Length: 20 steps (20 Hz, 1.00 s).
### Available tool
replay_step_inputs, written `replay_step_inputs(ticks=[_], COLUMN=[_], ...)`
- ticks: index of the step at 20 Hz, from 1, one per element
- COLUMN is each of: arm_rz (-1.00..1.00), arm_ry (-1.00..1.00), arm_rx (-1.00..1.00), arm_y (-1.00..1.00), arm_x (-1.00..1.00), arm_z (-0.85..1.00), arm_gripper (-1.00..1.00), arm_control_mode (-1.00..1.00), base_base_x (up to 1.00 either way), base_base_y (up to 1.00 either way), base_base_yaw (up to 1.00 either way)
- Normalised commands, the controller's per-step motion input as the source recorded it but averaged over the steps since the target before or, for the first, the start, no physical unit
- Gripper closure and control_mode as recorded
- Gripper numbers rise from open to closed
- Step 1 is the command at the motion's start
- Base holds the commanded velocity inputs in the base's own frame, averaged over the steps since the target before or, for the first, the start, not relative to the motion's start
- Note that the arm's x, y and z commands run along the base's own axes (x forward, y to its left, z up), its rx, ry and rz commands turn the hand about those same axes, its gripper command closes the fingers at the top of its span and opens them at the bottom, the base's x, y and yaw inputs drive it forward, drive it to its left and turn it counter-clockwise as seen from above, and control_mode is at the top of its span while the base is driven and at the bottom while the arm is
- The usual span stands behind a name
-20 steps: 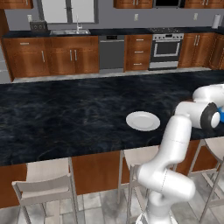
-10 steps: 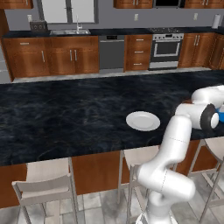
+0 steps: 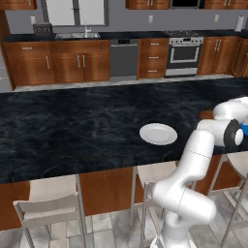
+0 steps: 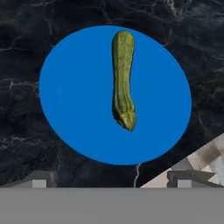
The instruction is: Pick the chicken drumstick and squash from their plates and place them in the bowl. Then put the bowl in the fridge.
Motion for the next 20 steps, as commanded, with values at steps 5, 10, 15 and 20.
replay_step_inputs(ticks=[5, 10, 15, 20], arm_rz=[0.0, 0.03, 0.05, 0.03], arm_ry=[0.11, 0.12, 0.06, 0.0], arm_rx=[0.0, 0.0, 0.0, 0.05], arm_y=[-0.21, -0.16, -0.1, -0.1], arm_x=[0.24, 0.1, 0.05, 0.12], arm_z=[-0.02, -0.15, -0.12, -0.02], arm_gripper=[-1.0, -1.0, -1.0, -1.0], arm_control_mode=[-1.0, -1.0, -1.0, -1.0], base_base_x=[0.0, 0.0, 0.0, 0.0], base_base_y=[0.0, 0.0, 0.0, 0.0], base_base_yaw=[0.0, 0.0, 0.0, 0.0])
